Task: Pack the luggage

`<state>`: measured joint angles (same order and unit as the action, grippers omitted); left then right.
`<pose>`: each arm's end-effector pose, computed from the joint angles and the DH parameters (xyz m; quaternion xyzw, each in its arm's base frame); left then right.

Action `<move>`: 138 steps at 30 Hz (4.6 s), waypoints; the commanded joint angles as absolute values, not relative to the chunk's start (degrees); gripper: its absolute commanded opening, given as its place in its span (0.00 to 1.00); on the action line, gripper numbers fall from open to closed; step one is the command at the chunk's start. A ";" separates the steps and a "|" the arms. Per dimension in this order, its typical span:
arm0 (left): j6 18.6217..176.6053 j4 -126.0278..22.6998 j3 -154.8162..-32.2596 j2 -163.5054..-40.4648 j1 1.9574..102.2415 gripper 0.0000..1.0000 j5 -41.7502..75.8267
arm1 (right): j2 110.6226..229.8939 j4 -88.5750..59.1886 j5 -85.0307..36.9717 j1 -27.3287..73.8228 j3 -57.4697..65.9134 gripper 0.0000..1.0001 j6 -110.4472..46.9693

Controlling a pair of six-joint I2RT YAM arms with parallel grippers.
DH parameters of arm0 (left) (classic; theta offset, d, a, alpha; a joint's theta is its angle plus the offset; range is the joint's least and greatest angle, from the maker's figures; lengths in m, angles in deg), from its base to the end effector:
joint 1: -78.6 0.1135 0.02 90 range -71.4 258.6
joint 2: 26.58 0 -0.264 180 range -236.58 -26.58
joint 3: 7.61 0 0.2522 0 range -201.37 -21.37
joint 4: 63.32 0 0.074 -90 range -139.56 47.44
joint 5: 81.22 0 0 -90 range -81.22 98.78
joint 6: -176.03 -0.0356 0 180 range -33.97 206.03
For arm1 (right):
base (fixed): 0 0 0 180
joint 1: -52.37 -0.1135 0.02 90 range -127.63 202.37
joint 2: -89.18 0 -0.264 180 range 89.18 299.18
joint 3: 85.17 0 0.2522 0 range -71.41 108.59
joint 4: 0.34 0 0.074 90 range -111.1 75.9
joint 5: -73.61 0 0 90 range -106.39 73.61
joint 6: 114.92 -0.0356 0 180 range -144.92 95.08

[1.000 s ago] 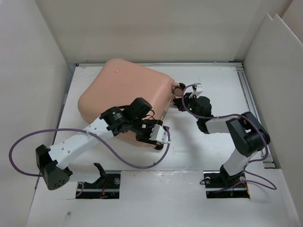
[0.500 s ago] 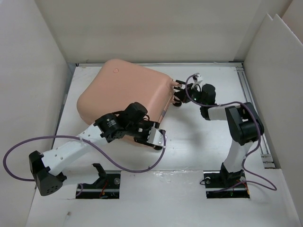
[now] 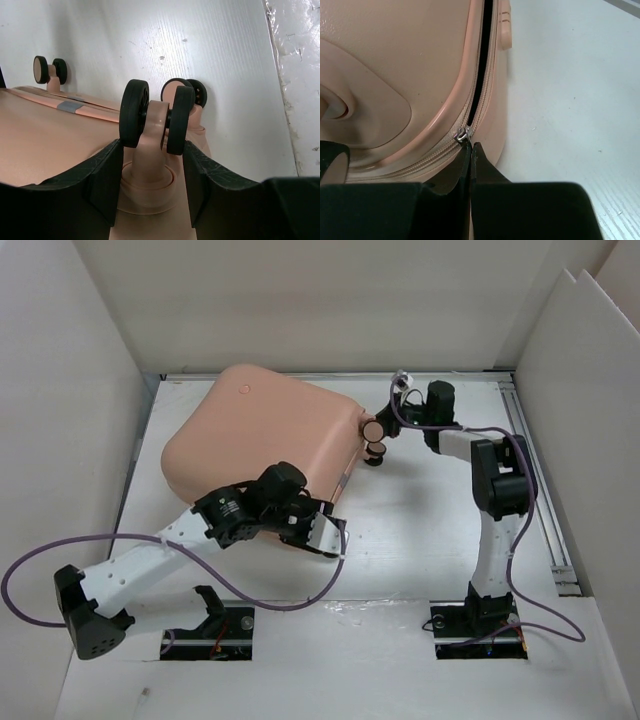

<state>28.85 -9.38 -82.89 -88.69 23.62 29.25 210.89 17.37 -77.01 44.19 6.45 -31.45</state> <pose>0.1180 -0.1901 0.3342 0.7837 0.4378 -0.1536 0.4129 0.4572 0.0971 0.1920 -0.3260 0.6681 0.4593 0.4863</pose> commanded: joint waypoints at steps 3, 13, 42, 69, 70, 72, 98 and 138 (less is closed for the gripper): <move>41.17 6.70 -81.57 -84.94 24.45 0.61 27.15 | 208.97 12.91 -68.34 42.27 14.88 0.00 -14.84; 67.47 -5.36 -105.21 -89.24 44.36 0.97 18.80 | 209.24 6.64 -65.17 35.94 14.02 0.00 -9.02; 70.21 -18.79 -83.58 -106.19 95.15 0.03 13.17 | 197.03 7.25 -56.65 28.39 0.59 0.00 -1.11; 59.68 -13.35 -123.34 -117.75 67.17 0.64 26.71 | 164.74 5.93 -29.57 5.88 -30.12 0.00 -13.93; 56.01 -12.22 -120.45 -114.85 67.17 0.69 27.32 | 165.89 6.55 -29.57 5.88 -29.41 0.00 -14.81; 50.03 -5.23 -117.54 -107.11 63.86 0.80 28.02 | 168.18 8.92 -31.06 7.19 -28.18 0.00 -17.52; 55.26 -1.20 -88.61 -98.04 49.69 0.99 34.83 | 176.80 13.50 -24.22 7.37 -26.32 0.00 -30.02; 61.60 -10.36 -87.29 -98.64 48.01 0.00 23.36 | 164.76 8.90 -22.55 9.70 -31.94 0.62 -21.75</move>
<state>62.75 -8.13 -85.18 -99.11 47.92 21.36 167.52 1.82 -19.96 15.38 -30.22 -20.21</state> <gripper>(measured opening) 0.469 0.596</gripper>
